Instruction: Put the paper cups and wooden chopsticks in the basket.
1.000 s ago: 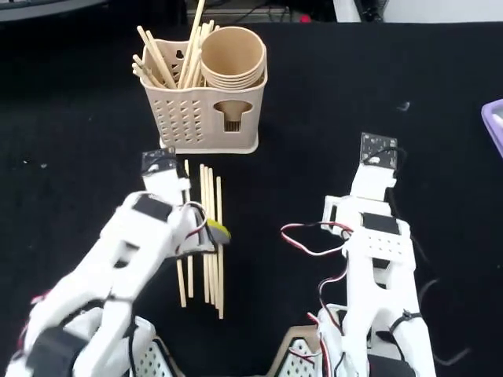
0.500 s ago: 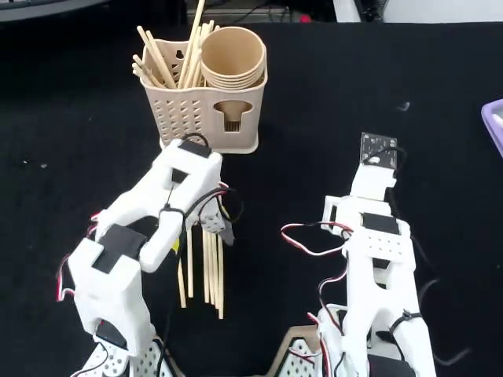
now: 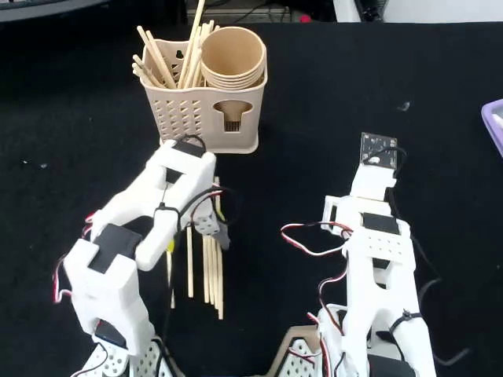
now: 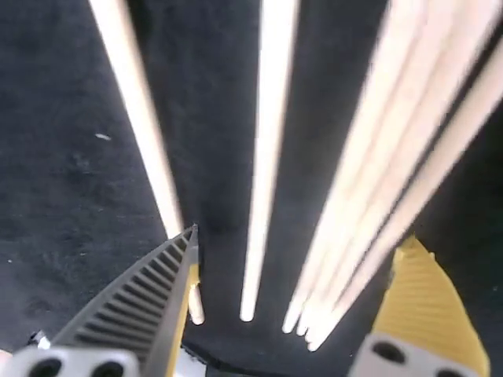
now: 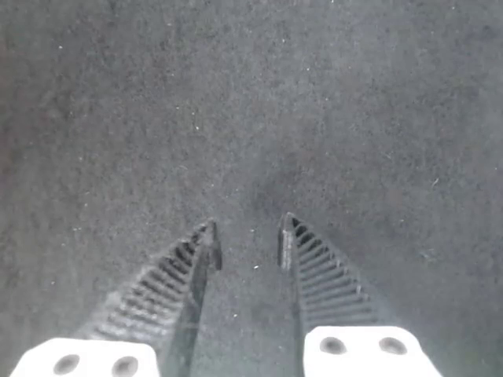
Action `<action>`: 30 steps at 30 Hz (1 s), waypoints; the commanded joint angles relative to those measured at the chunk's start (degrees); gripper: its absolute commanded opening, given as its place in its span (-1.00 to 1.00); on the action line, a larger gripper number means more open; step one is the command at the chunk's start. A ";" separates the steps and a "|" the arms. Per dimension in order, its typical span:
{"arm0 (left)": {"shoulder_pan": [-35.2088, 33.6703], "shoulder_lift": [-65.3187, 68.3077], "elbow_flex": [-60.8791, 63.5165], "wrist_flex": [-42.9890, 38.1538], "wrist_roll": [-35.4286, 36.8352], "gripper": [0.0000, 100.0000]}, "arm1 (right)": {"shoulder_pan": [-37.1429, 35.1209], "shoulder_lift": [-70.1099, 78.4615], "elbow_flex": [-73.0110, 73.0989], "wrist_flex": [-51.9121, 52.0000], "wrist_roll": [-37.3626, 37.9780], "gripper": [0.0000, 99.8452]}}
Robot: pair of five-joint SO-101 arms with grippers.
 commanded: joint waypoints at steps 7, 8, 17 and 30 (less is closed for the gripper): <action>-1.19 -3.96 7.52 -6.68 -8.79 -0.80 | 0.97 -1.36 -0.13 -0.79 0.00 -0.74; -1.36 -3.96 8.22 -7.12 -9.14 -0.80 | 0.97 -1.36 -0.13 -0.79 0.00 -0.74; -2.86 -11.69 11.03 -7.30 -18.64 -0.90 | 0.97 -1.36 -0.13 -0.79 0.00 -0.74; -8.22 -33.41 24.13 -8.62 -46.51 -0.94 | 0.97 -1.36 -0.13 -0.79 0.00 -0.74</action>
